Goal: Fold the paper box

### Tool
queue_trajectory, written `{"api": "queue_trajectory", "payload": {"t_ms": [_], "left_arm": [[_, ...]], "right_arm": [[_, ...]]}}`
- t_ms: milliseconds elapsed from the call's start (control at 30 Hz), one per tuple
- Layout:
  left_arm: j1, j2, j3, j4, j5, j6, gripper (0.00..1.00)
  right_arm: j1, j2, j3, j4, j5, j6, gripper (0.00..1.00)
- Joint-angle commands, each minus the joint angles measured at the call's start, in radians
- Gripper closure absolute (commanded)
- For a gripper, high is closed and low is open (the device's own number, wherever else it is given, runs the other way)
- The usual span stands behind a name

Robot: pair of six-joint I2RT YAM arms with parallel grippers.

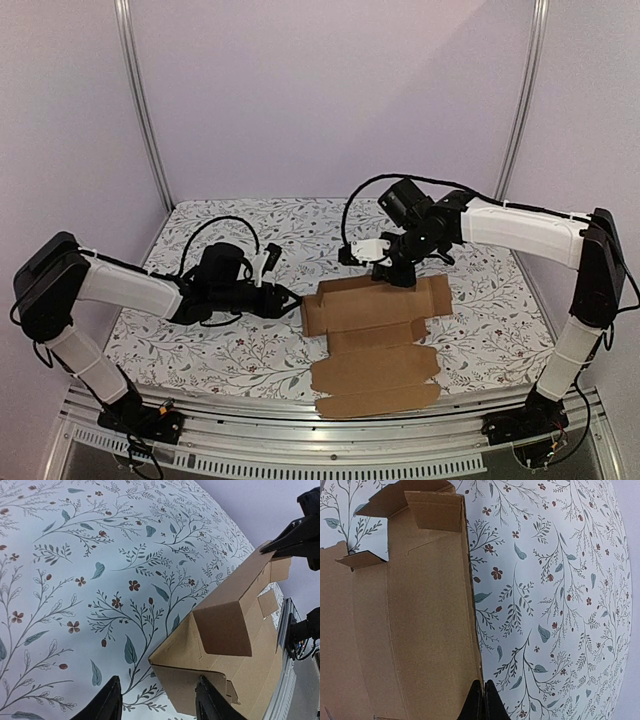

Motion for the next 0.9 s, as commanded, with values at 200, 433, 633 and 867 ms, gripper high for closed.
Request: {"api": "queue_trajectory", "payload": {"t_ms": [200,433,633,867], "left_arm": [[0.04,0.049,0.057,0.027,0.019,-0.057,0.5],[0.057,-0.038,0.07,-0.008,-0.031,-0.003,0.5],[0.1,-0.157,0.001,-0.027,-0.08,0.012,0.49],[0.176,-0.216,-0.064,-0.076,-0.131,-0.01,0.48]], "right_arm": [[0.023,0.081,0.179,0.042,0.165,-0.19,1.0],[0.022,0.102,0.122,0.182,0.164,-0.355,1.0],[0.025,0.102,0.02,0.394,0.227,-0.34,1.0],[0.02,0.087,-0.043,0.551,0.224,-0.409,1.0]]}}
